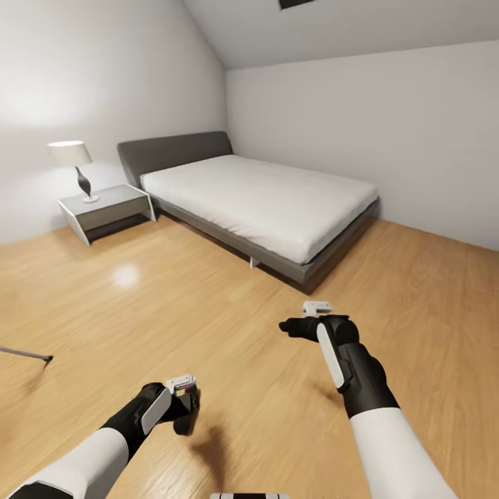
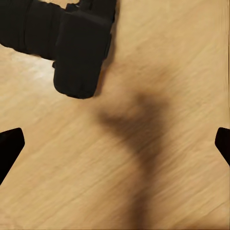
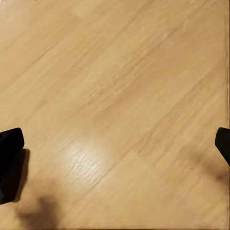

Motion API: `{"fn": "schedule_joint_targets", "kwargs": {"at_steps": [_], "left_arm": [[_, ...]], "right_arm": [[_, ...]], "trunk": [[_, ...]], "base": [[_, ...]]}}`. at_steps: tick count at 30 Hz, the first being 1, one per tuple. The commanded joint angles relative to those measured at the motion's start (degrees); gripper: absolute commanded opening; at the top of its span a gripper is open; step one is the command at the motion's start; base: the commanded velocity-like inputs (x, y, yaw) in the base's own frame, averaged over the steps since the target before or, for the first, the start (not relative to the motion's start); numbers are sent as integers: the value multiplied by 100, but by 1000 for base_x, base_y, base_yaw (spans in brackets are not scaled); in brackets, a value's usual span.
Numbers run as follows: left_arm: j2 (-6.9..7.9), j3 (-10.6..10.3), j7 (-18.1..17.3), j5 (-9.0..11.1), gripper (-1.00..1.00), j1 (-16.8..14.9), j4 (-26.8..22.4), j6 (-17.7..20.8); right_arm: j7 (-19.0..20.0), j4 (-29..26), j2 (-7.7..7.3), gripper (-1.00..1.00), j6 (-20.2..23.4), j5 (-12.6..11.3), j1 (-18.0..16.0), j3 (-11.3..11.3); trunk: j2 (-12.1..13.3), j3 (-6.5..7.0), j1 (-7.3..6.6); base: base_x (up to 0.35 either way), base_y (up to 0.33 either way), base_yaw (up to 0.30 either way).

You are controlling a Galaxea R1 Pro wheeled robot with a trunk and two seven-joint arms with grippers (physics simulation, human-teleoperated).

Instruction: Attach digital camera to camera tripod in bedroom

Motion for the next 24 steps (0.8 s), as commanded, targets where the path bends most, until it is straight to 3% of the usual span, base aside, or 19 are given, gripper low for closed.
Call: {"fn": "schedule_joint_targets", "kwargs": {"at_steps": [1,12,24], "left_arm": [[9,-46,48,59,100,24,-16,-27],[54,-69,62,47,100,135,-18,-196],[53,-74,105,49,100,148,-20,-200]], "right_arm": [[-9,1,6,100,22,-26,-4,7],[-10,12,20,100,15,-32,14,335],[6,19,17,100,13,-34,43,403]], "trunk": [[-2,-5,-1],[-2,-5,-1],[-2,-5,-1]], "base": [[0,0,-277],[0,14,-167],[0,115,-26]]}}
